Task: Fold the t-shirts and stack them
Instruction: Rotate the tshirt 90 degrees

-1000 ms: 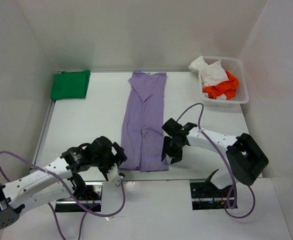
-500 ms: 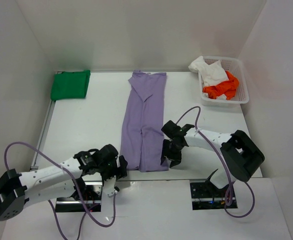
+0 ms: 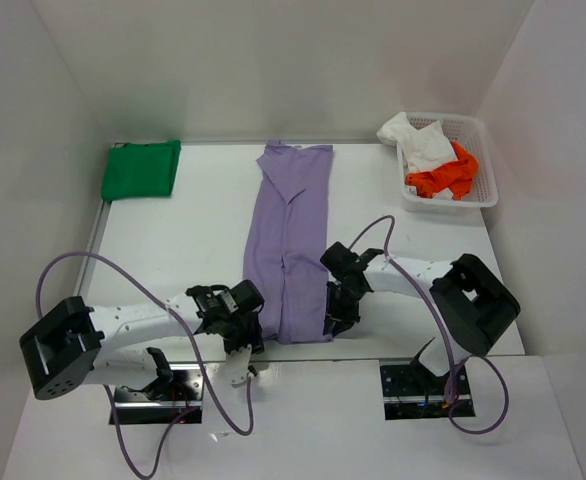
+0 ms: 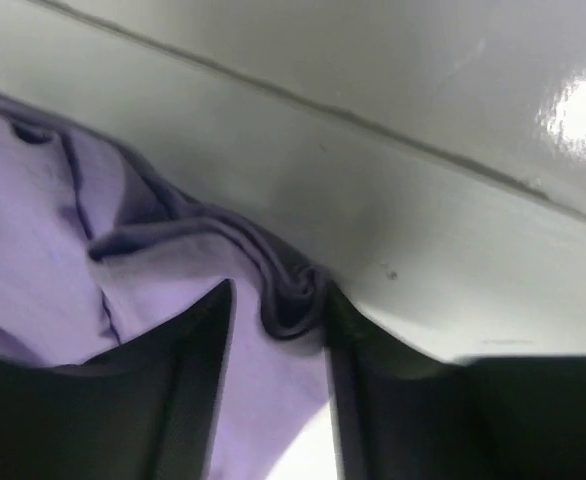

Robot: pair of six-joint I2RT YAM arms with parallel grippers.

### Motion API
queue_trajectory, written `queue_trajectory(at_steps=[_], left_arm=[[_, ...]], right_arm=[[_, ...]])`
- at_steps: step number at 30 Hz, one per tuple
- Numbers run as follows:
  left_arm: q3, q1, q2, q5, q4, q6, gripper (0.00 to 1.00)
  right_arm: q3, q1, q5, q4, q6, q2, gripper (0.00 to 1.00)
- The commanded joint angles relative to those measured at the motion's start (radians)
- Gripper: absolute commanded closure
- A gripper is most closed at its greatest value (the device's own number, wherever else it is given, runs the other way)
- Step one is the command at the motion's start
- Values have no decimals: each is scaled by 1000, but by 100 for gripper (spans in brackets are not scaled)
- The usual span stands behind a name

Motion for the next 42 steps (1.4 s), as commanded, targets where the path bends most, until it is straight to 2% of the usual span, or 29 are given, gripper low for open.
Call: queue_trajectory(at_steps=[1,2,5,7,9,16,20,22,23,24,25,26,28,33,34,36,42], left_arm=[[15,-20,42,72,-74,-32,55],[24,-20,42,81,-74,-32,61],[24,-20,42,81,-84,-45,92],[24,-20,33,81,-102,-45,98],[24,-20,18,71,-102,-98,100],[61,-38,-17,31,-242,-66,100],[52,-38,-57,64,-226,-66,100],[42,-47,-68,74,-206,-66,96],[32,-47,-68,74,-185,-66,91],[32,-57,-68,74,-185,-75,76],[32,-57,-56,74,-185,-89,59],[41,-57,-56,74,-176,-101,45],[41,-57,-47,64,-176,-144,30],[50,-57,-125,-18,-176,-233,27],[50,-57,-143,-28,-176,-252,27],[50,-57,-197,-52,-176,-261,27],[13,-57,-272,-95,-211,-302,27]], right_arm=[[-13,-4,-25,58,-5,21,74],[-13,-4,-25,58,-5,31,78],[-13,-4,-25,45,-16,31,98],[-13,-4,1,25,-16,31,100],[-25,-4,21,-15,-16,9,100],[-48,-14,64,-87,21,-70,100],[-48,-14,64,-78,30,-91,100],[-48,-14,39,-78,21,-81,100],[-48,-14,39,-69,7,-64,93],[-38,-14,39,-69,7,-64,72],[-28,-14,39,-80,-5,-53,61],[-28,-14,39,-80,-17,-53,55],[-19,-14,55,-115,-17,-71,51],[108,14,171,-239,18,-199,55],[137,26,194,-253,18,-208,61],[212,69,210,-253,18,-208,66],[311,181,141,-125,-6,-41,68]])
